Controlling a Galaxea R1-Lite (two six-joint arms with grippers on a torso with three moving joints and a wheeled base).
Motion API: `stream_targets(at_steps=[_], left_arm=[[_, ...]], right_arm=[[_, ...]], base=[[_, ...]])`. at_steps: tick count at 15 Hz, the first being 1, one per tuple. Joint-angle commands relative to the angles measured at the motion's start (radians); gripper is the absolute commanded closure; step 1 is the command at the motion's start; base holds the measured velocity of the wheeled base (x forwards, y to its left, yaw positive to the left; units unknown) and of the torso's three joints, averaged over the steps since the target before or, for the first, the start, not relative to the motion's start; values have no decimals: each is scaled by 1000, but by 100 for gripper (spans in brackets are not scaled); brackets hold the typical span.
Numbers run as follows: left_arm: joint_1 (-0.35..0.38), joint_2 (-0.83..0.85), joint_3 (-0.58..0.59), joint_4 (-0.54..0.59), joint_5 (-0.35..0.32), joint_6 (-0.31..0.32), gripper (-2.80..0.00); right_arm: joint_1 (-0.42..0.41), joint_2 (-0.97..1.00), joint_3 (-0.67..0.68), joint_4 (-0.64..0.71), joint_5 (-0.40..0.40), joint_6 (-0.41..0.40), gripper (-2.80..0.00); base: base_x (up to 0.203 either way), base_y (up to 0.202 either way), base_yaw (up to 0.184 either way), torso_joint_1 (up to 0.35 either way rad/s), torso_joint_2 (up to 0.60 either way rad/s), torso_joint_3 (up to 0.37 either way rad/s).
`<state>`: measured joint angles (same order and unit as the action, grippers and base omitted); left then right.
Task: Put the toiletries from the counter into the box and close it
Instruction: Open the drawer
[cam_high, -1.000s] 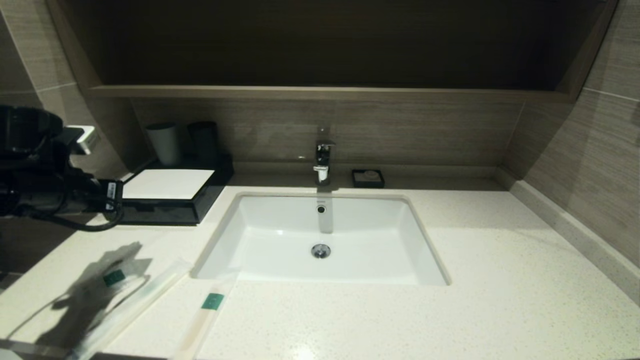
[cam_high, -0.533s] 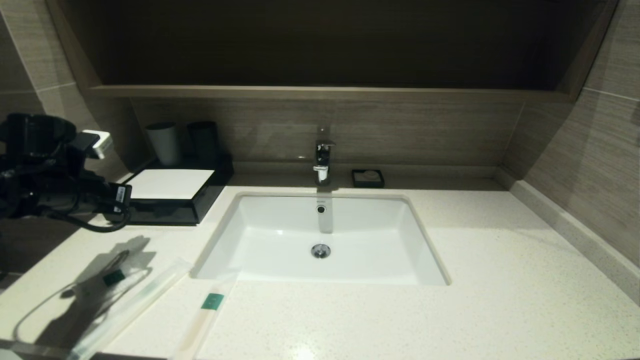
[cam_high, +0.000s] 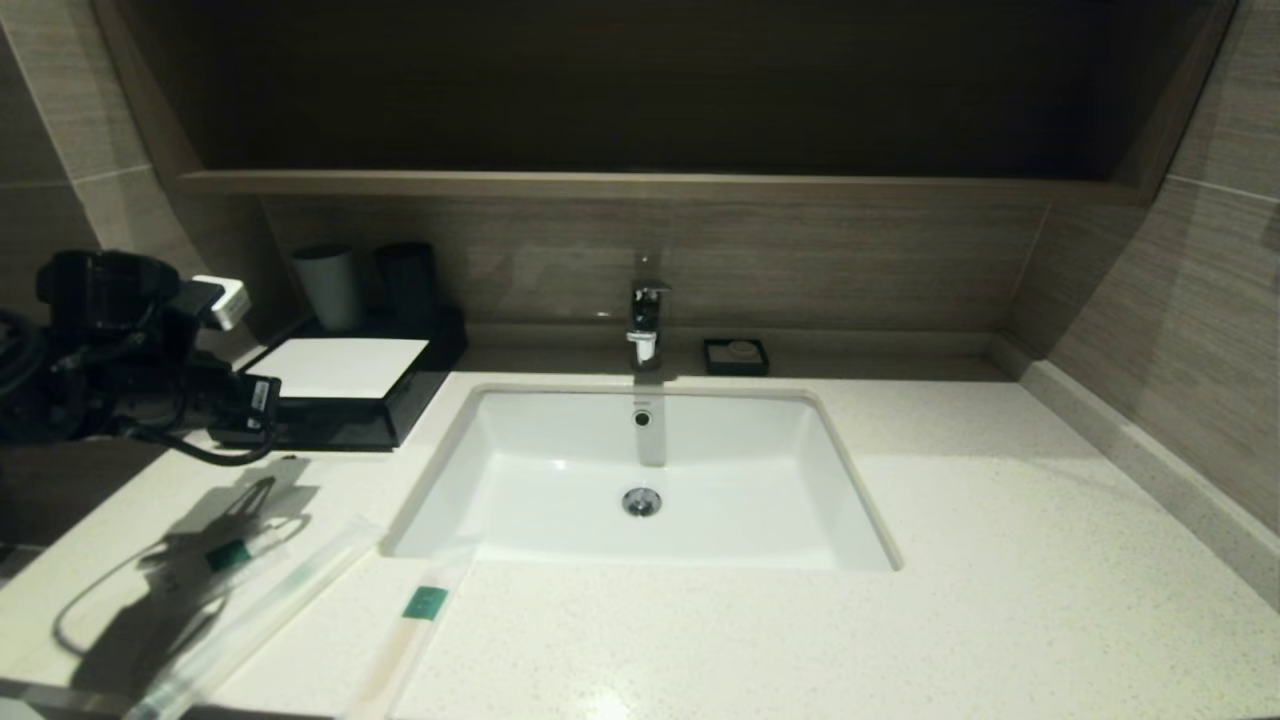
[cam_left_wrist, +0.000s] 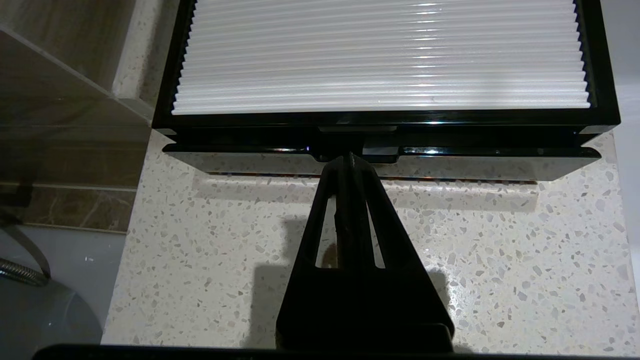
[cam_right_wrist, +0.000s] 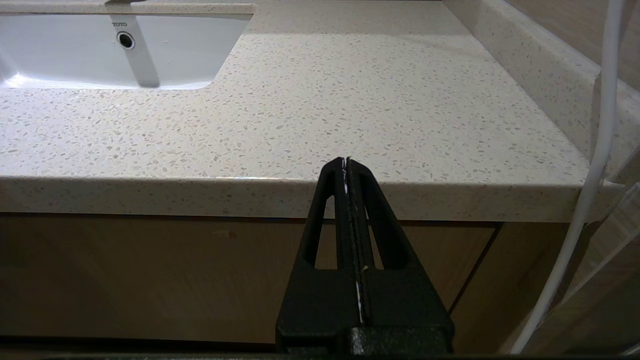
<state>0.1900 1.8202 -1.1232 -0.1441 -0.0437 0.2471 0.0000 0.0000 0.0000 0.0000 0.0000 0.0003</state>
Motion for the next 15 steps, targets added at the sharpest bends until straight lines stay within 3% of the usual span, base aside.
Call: stream_targets(at_steps=[1, 15], left_arm=[[0, 20, 0, -2, -5, 1, 0], [-4, 75, -16, -35, -2, 2, 0]], right_arm=[[0, 0, 0, 0, 0, 0, 0], [0, 0, 0, 0, 0, 0, 0]], base=[[0, 0, 0, 0, 0, 0], [0, 0, 0, 0, 0, 0]])
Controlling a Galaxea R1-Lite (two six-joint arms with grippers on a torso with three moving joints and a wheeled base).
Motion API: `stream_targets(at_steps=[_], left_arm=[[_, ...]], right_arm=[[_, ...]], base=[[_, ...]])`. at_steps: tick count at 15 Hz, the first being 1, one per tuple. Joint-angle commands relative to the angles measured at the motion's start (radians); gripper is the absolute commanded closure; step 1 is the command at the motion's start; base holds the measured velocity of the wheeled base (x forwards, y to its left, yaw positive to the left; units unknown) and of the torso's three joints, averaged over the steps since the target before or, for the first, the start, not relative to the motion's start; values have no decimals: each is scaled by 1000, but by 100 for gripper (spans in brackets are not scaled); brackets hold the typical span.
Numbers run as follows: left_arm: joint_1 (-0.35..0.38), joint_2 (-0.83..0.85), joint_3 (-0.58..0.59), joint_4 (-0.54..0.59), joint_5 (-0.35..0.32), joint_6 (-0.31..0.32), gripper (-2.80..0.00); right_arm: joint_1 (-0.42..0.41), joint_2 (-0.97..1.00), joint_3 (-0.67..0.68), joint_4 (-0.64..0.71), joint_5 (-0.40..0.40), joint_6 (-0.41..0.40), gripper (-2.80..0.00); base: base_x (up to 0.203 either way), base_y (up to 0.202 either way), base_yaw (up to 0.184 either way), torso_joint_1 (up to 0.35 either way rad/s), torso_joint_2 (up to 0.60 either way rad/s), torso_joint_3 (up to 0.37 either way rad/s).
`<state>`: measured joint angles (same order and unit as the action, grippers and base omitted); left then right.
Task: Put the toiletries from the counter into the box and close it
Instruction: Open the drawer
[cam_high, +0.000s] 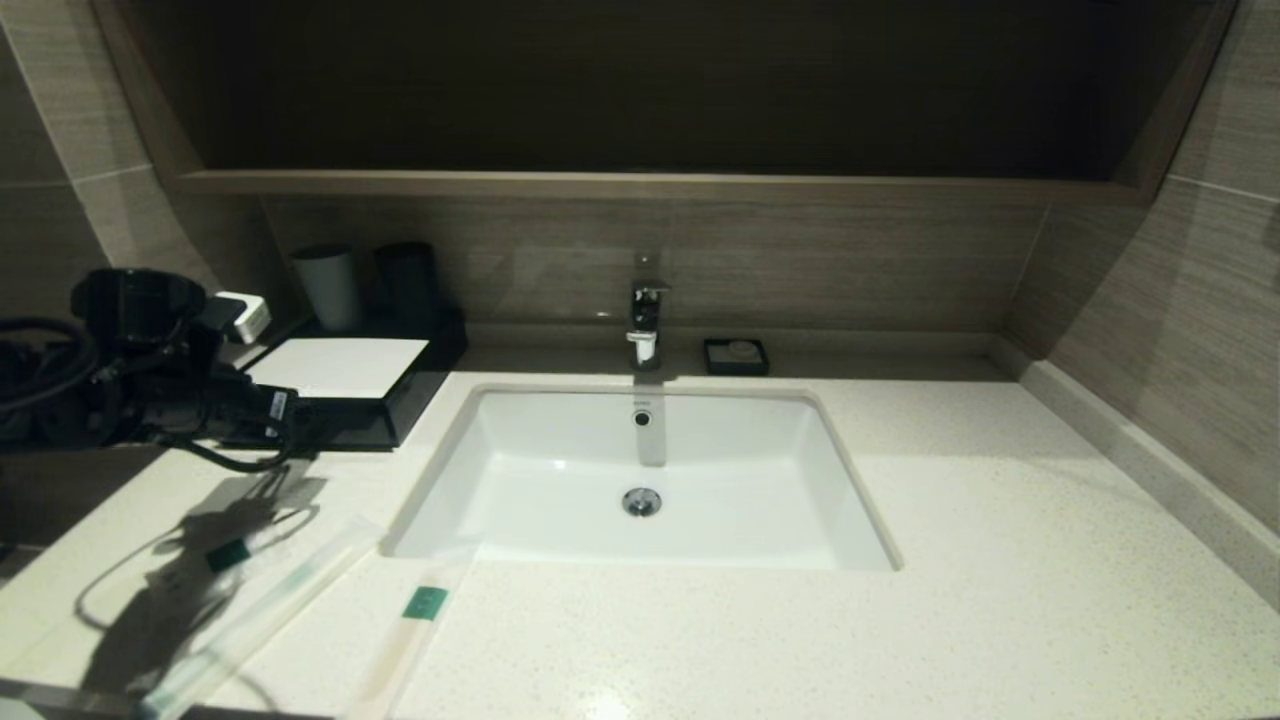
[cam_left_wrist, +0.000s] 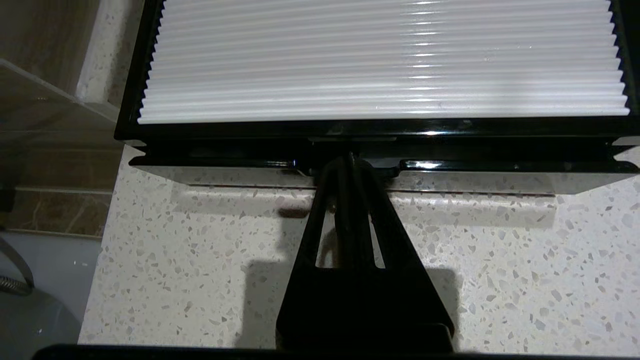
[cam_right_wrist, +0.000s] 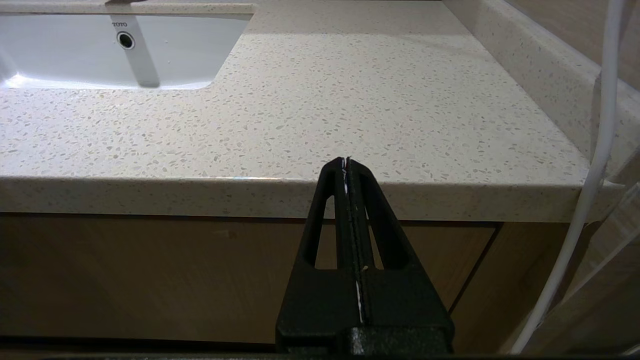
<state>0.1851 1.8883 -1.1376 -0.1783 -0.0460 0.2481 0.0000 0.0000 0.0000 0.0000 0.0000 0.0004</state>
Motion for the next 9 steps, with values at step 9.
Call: stream_targets(at_steps=[9], left_arm=[[1, 28, -16, -7, 1, 2, 0]], right_arm=[[0, 0, 0, 0, 0, 0, 0]], base=[[0, 0, 0, 0, 0, 0]])
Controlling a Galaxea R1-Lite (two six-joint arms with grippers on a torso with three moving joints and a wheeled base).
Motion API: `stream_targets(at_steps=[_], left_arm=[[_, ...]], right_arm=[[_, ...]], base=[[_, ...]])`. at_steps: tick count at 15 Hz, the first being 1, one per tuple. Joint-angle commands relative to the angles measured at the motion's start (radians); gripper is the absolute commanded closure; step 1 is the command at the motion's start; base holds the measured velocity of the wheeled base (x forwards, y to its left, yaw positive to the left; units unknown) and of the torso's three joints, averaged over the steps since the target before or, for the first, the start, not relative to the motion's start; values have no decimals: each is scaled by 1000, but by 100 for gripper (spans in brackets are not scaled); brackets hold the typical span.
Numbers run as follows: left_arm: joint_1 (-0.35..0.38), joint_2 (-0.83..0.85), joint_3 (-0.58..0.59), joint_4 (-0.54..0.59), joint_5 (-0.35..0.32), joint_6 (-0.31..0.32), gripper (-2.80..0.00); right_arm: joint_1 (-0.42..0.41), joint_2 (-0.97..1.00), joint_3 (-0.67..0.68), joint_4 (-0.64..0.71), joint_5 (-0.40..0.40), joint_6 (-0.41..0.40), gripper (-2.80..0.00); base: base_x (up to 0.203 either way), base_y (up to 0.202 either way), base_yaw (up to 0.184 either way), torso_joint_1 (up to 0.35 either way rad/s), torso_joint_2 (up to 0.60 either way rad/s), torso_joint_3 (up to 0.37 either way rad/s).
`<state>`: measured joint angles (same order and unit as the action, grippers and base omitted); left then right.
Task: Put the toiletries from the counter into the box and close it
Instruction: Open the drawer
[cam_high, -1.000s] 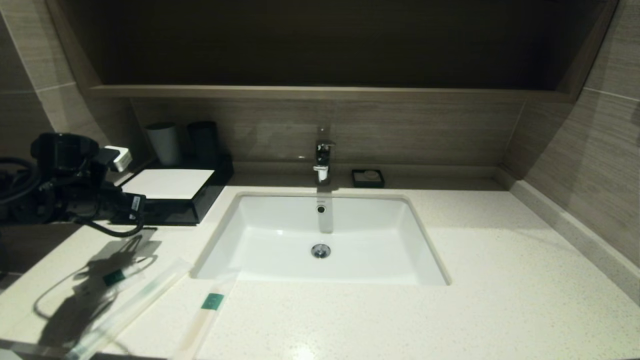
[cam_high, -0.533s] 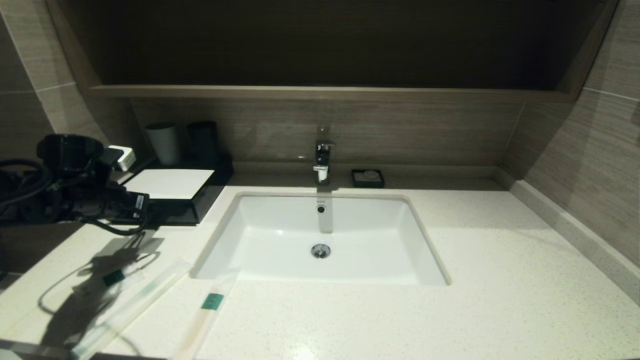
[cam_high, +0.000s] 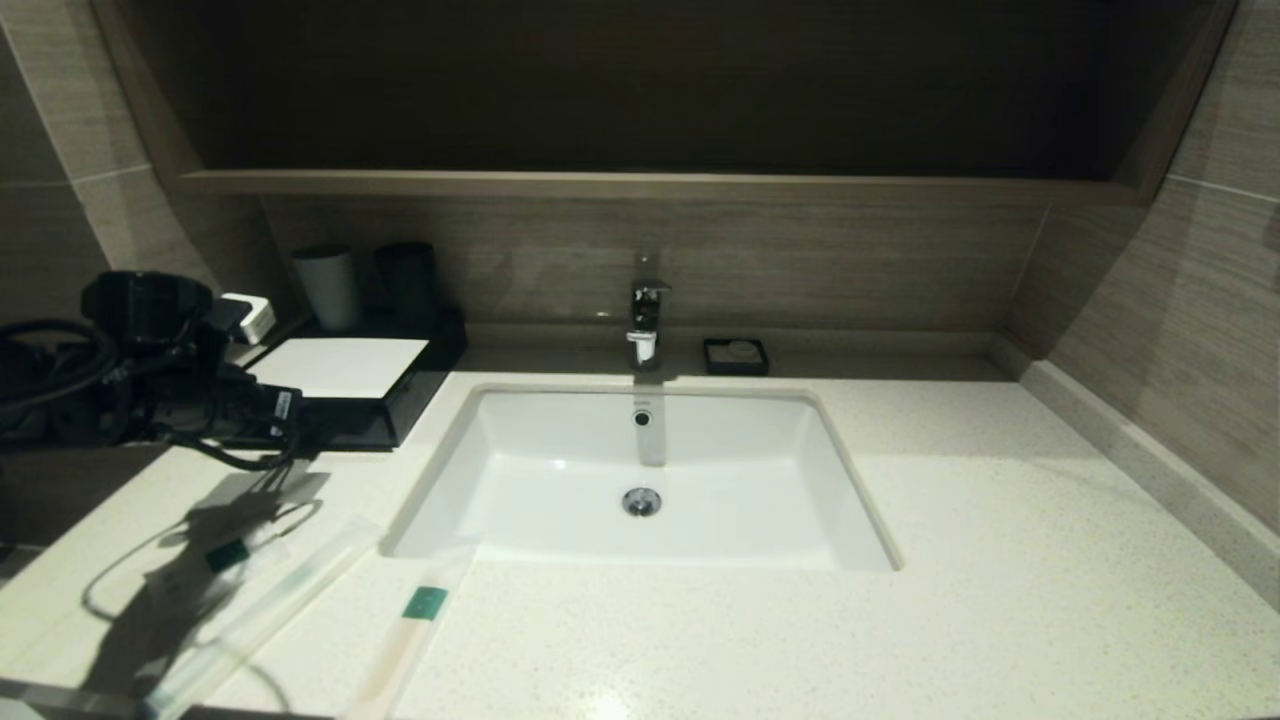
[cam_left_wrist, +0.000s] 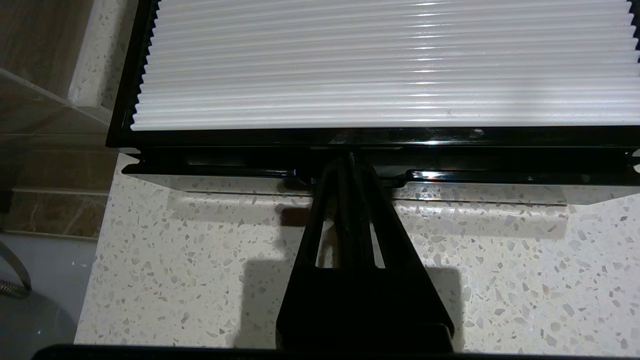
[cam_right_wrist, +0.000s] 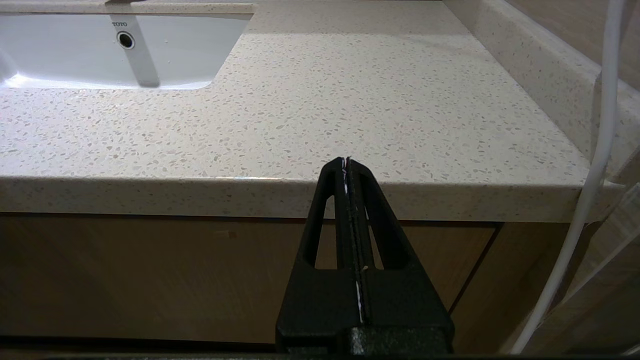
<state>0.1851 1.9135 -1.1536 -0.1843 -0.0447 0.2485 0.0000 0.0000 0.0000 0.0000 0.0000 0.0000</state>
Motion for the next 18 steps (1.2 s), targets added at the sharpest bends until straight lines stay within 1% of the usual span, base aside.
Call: stream_targets(at_steps=[1, 13, 16, 18], left_arm=[[1, 5, -1, -1, 0, 2, 0], [-1, 33, -28, -3, 0, 3, 0], [-4, 31, -17, -3, 0, 0, 0], [-10, 14, 15, -4, -1, -3, 0]], right_arm=[[0, 0, 0, 0, 0, 0, 0], [0, 0, 0, 0, 0, 0, 0], [0, 0, 0, 0, 0, 0, 0], [0, 0, 0, 0, 0, 0, 0]], base=[[0, 0, 0, 0, 0, 0], [0, 0, 0, 2, 0, 1], [0, 0, 0, 0, 0, 0], [0, 0, 0, 0, 0, 0]])
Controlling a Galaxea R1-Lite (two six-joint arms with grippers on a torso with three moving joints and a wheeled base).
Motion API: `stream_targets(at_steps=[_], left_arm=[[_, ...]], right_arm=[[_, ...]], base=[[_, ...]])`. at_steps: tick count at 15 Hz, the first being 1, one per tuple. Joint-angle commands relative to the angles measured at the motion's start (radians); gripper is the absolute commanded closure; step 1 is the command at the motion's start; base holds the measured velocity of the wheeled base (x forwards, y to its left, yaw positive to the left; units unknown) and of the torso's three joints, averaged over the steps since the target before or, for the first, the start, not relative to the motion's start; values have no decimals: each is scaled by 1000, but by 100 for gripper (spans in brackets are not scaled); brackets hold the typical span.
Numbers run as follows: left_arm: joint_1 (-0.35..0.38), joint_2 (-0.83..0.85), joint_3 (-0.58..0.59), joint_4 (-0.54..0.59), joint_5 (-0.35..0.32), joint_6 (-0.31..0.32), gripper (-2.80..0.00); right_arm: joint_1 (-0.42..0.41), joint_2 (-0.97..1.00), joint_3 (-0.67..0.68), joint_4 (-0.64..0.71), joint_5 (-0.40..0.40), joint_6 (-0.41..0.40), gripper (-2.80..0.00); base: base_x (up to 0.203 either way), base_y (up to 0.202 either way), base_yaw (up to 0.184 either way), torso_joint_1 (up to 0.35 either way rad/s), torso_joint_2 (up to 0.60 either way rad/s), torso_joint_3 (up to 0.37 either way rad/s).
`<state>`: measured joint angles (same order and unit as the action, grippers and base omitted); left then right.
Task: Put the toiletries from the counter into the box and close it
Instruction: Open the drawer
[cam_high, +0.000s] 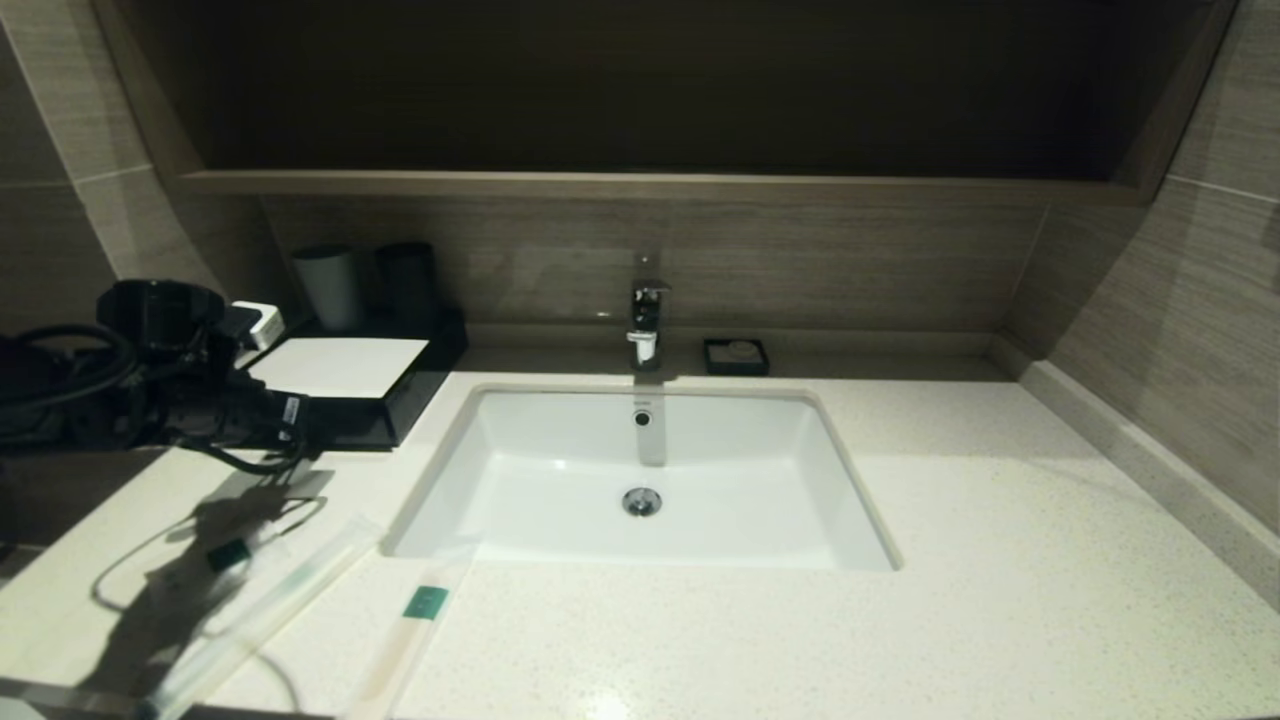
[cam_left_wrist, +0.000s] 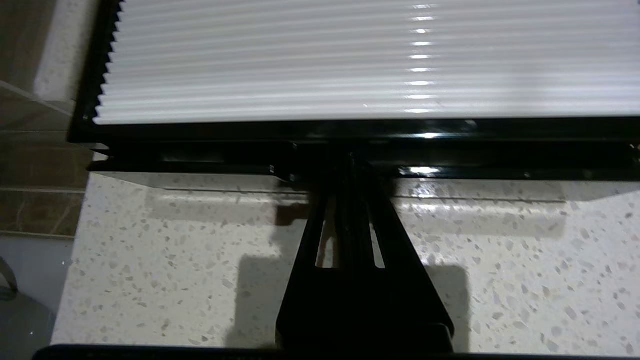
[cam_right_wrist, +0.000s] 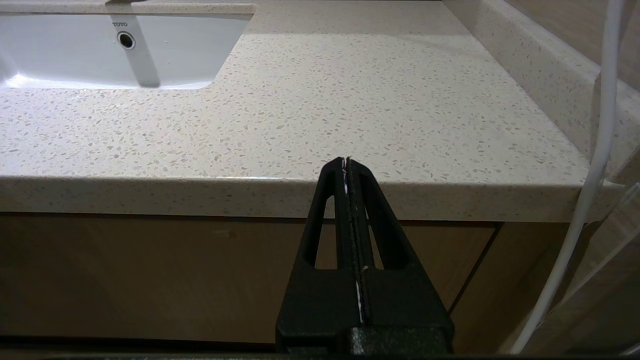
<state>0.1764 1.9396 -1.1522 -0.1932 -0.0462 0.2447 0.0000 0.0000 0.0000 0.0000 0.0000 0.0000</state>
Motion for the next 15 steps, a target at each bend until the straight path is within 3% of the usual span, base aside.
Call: stream_targets(at_steps=[1, 11, 15], left_arm=[[-3, -22, 29, 4, -1, 2, 0], [-6, -52, 65, -21, -3, -2, 0], [-2, -48, 138, -163, 0, -3, 0]], right_arm=[[0, 0, 0, 0, 0, 0, 0], [0, 0, 0, 0, 0, 0, 0], [0, 0, 0, 0, 0, 0, 0]], base=[[0, 0, 0, 0, 0, 0], [0, 0, 0, 0, 0, 0], [0, 0, 0, 0, 0, 0]])
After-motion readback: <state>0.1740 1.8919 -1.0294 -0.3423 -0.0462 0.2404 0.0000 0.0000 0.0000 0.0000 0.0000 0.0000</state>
